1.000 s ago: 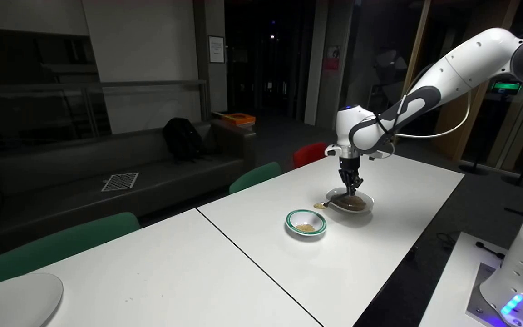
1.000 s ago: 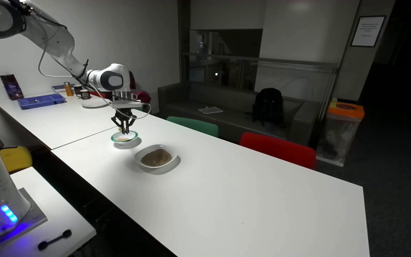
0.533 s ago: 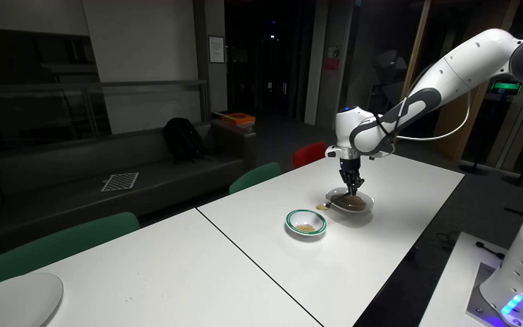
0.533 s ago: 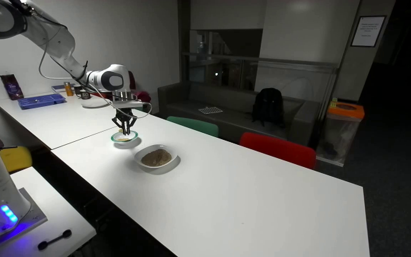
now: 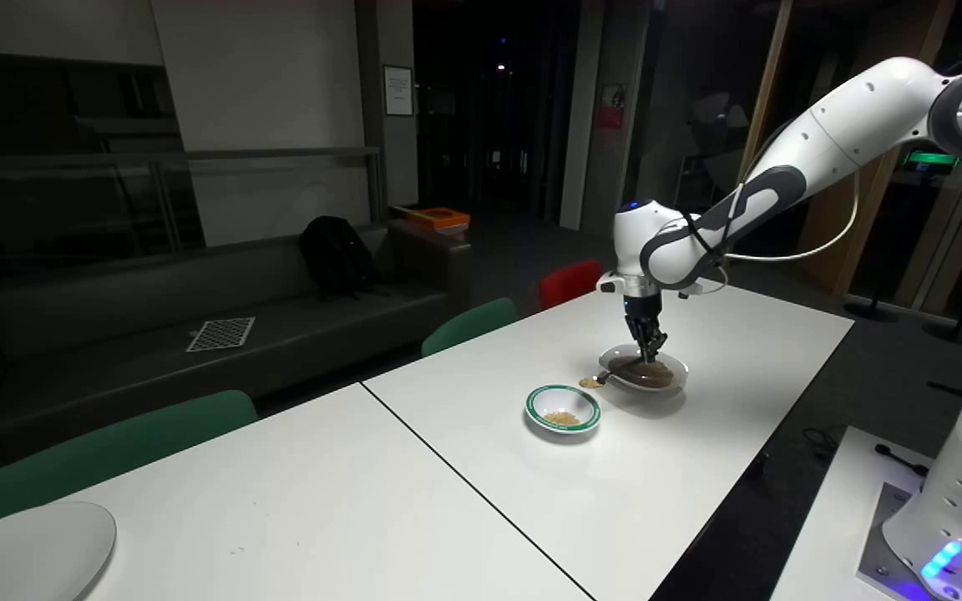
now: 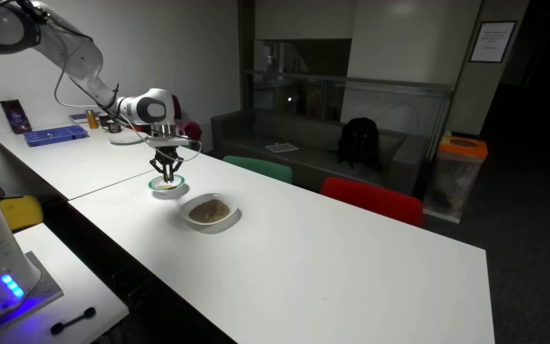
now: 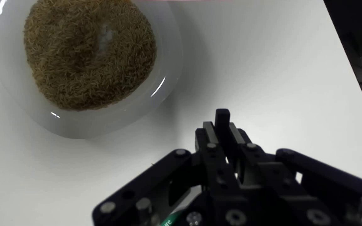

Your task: Spoon some contents from the white bowl into the green bowl twice

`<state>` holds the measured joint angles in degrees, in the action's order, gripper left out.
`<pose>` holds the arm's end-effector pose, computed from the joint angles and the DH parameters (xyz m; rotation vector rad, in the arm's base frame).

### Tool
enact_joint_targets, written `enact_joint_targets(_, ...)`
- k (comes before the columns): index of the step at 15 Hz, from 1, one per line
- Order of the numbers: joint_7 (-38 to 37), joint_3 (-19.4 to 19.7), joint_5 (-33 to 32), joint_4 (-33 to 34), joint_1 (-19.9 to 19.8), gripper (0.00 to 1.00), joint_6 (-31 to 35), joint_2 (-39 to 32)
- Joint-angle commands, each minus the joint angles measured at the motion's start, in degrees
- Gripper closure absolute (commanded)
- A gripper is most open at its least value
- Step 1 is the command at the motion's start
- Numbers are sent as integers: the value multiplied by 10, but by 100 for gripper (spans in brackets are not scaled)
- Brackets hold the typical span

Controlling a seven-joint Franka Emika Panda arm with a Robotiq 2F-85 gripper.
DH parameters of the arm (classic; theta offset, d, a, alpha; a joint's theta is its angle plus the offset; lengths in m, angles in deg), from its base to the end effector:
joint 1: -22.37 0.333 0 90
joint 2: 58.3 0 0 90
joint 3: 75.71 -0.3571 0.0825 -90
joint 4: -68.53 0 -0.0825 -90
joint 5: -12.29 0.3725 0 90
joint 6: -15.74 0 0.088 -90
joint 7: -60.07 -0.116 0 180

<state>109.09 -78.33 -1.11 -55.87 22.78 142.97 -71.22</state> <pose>0.5403 0.0191 0.3158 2.6186 1.5456 -0.3421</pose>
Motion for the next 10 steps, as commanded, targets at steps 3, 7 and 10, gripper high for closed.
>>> enact_joint_targets(3, -60, -1, -13, 11, 8, 97, -16, -2)
enact_joint_targets(7, -87, -3, -18, 12, 12, 97, -20, -6)
enact_joint_targets(10, -102, -7, -22, 13, 19, 97, -23, -10)
